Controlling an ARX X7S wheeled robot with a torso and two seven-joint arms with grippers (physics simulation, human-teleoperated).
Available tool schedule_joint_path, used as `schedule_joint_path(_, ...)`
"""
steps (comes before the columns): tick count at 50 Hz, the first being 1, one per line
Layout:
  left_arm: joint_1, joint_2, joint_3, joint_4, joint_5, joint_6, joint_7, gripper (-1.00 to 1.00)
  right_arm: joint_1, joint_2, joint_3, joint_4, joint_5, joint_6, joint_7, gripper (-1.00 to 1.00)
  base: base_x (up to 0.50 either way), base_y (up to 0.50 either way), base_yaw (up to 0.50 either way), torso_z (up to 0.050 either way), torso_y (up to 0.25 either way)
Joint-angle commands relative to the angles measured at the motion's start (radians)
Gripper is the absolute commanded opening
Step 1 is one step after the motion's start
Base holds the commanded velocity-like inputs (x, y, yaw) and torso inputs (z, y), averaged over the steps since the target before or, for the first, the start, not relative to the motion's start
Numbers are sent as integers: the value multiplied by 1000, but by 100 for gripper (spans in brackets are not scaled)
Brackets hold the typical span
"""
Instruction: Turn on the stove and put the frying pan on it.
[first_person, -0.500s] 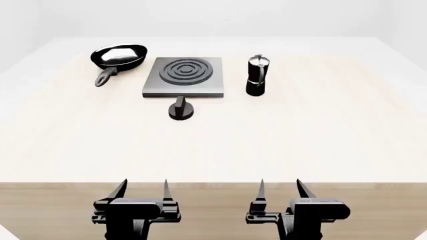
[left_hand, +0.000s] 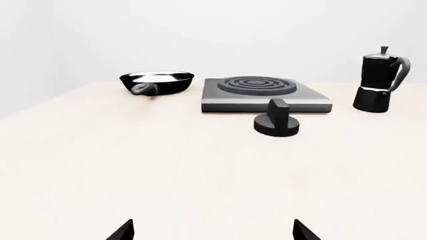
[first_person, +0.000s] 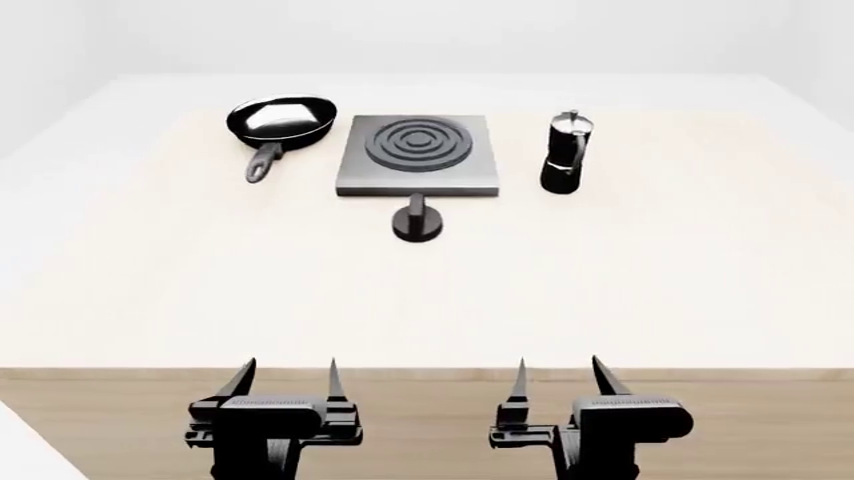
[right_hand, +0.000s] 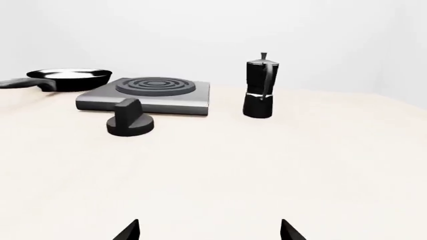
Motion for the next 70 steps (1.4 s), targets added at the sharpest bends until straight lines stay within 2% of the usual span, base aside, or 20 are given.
schedule_joint_path(1, 0, -20, 19, 6, -30, -2, -19, 100, 1, 19, -25, 1, 9, -6, 24, 100, 47, 500, 0, 0, 0)
schedule_joint_path(6, -4, -32, 46, 9, -29, -42, -11, 100, 3, 25, -33, 6, 14, -8, 31, 100, 45, 500, 0, 0, 0)
schedule_joint_path(8, 6, -34, 53, 17, -12, 3, -23, 100, 5, 27, -36, 9, 15, -8, 33, 100, 47, 500, 0, 0, 0)
schedule_joint_path(10, 6, -37, 39, 36, -102, -44, 25, 100, 5, 29, -39, 9, 17, -9, 36, 100, 43, 500, 0, 0, 0)
schedule_joint_path(11, 13, -42, 44, 30, -76, 1, 15, 100, 5, 30, -39, 9, 20, -8, 36, 100, 47, 500, 0, 0, 0)
schedule_joint_path(52, 2, -78, 95, 15, -88, 3, -48, 100, 16, 66, -82, 23, 69, -9, 82, 100, 60, 500, 0, 50, 8)
schedule_joint_path(70, 9, -91, 107, 18, -100, 41, -55, 100, 10, 80, -88, 6, 105, -17, 87, 100, 337, 427, 0, 47, 0)
